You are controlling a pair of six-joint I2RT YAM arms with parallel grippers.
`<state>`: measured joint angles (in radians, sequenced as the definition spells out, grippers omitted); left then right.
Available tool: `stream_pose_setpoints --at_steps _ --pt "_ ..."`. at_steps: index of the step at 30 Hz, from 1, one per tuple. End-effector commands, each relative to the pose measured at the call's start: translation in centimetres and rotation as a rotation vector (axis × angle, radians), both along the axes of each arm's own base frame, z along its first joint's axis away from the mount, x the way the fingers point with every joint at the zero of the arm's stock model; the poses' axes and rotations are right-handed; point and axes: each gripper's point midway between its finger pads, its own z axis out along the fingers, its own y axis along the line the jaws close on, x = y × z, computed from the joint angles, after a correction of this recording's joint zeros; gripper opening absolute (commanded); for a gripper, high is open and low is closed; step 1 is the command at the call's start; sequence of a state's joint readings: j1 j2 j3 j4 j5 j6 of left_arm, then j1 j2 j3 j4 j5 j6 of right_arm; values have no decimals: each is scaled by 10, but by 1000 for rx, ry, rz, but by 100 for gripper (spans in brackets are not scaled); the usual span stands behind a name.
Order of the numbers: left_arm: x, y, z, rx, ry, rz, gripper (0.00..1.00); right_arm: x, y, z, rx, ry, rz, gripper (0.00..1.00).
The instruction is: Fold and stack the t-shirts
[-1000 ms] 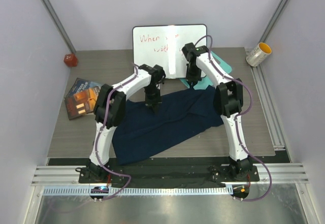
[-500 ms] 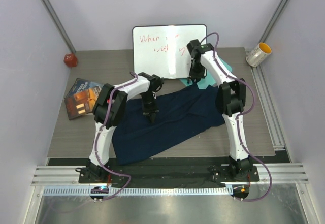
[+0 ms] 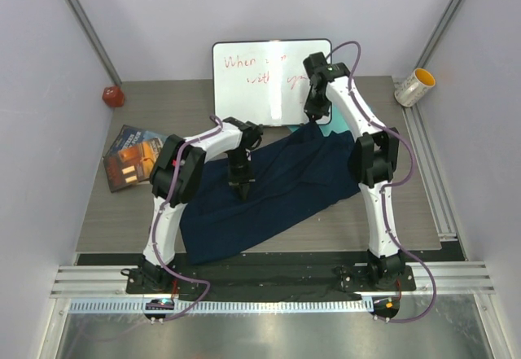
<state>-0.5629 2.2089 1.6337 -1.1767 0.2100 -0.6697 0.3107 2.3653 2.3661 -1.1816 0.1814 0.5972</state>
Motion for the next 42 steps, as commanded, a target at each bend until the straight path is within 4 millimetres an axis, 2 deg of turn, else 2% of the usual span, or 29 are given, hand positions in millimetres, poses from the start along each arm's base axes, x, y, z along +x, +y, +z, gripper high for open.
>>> stream_pose_setpoints --at_steps 1,7,9,12,15,16,20,25,26,27,29,30,31,32,33,34,37,40,42 --pt "8 23 -39 135 -34 -70 0 29 -8 92 58 -268 -57 1" --pt "18 25 -36 162 -53 -80 0 44 -32 129 68 -381 -103 1" --pt "23 25 -36 173 -63 -86 0 48 -41 134 74 -398 -117 1" --pt "30 23 -32 177 -71 -87 0 54 -39 145 113 -436 -97 1" --pt "35 22 -32 179 -69 -87 0 61 -27 154 177 -475 -51 1" --pt "37 27 -32 208 -75 -93 0 67 -21 157 202 -497 -36 1" --pt "44 28 -29 216 -87 -94 0 77 0 157 297 -511 37 2" --pt "43 33 -29 234 -83 -100 0 88 18 170 373 -570 109 9" --pt "43 35 -29 239 -83 -104 0 89 20 170 389 -572 122 12" --pt "43 36 -29 240 -82 -105 0 89 25 169 405 -571 136 21" --pt "43 37 -29 242 -81 -104 0 90 26 167 408 -571 141 28" --pt "44 38 -29 244 -80 -101 0 90 24 167 401 -571 146 35" --pt "45 38 -28 242 -84 -102 0 89 23 168 397 -570 148 37" --pt "46 38 -28 240 -86 -99 0 87 21 165 389 -563 144 45" --pt "48 39 -27 240 -90 -94 0 87 14 164 374 -564 131 47" --pt "50 39 -26 237 -95 -90 0 84 8 171 354 -577 118 48" --pt "58 40 -22 236 -121 -79 2 78 -5 159 325 -545 101 48" --pt "68 38 -16 216 -152 -62 7 64 -8 136 319 -471 105 48" --pt "70 38 -15 213 -155 -58 8 51 -7 110 320 -395 112 49"
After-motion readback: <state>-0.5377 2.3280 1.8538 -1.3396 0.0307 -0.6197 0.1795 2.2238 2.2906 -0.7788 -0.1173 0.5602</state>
